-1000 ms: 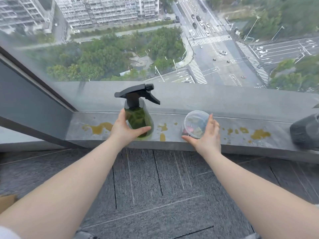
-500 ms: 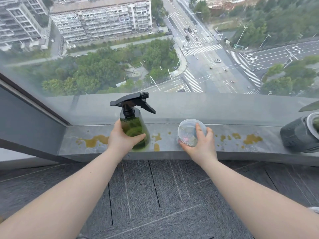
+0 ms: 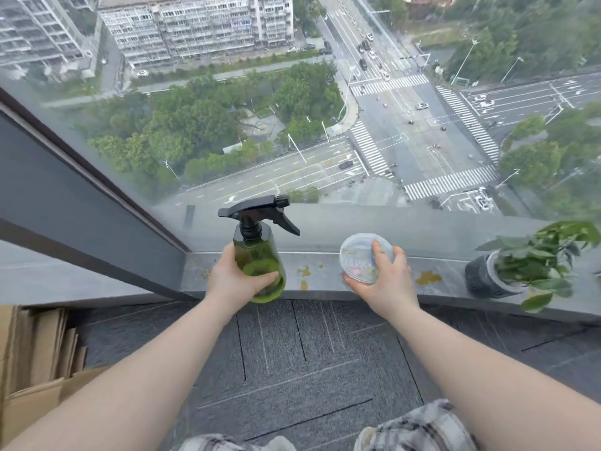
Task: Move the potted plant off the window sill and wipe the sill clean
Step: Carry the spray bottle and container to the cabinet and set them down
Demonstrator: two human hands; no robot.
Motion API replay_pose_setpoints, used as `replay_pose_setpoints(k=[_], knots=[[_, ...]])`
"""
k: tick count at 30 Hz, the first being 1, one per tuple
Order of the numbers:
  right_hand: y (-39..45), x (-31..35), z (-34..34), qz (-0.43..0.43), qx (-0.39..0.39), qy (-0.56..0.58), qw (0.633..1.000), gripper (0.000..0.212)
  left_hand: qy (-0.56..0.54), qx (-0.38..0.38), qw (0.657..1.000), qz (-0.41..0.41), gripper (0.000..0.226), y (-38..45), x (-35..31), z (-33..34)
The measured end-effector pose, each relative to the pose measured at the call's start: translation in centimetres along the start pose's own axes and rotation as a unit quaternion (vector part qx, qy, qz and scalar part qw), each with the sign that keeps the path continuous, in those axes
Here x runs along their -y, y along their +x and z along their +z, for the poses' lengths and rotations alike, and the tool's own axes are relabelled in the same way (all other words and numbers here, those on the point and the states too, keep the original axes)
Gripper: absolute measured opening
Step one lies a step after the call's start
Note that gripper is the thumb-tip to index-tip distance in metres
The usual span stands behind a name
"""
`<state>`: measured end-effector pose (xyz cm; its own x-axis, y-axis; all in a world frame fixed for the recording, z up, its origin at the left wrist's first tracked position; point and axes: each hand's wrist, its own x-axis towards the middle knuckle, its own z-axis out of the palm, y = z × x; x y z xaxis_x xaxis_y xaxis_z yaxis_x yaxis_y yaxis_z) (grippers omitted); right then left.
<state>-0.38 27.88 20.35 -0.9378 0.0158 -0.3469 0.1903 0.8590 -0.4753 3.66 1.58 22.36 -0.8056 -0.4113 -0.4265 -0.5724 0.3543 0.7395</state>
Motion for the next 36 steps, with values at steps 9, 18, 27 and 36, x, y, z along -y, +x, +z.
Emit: replay_pose_setpoints(k=[9, 18, 27, 36], knots=[[-8.8, 13.6, -18.6, -0.040, 0.009, -0.020, 0.999, 0.099, 0.006, -0.028, 0.999, 0.040, 0.062, -10.3, -15.9, -15.1], [-17.3, 25.4, -31.8, -0.162, -0.020, -0.028, 0.986, 0.096, -0.011, -0.099, 0.989, 0.107, 0.065, -22.8, -26.5, -27.5], [-29.5, 30.8, -35.1, -0.304, 0.043, -0.032, 0.951, 0.095, -0.024, -0.256, 0.966, 0.033, 0.056, -41.0, -24.6, -34.0], [-43.7, 35.7, -32.0, -0.430, 0.124, -0.071, 0.891, 0.086, -0.071, -0.394, 0.914, -0.065, 0.064, -57.4, -16.4, -38.2]])
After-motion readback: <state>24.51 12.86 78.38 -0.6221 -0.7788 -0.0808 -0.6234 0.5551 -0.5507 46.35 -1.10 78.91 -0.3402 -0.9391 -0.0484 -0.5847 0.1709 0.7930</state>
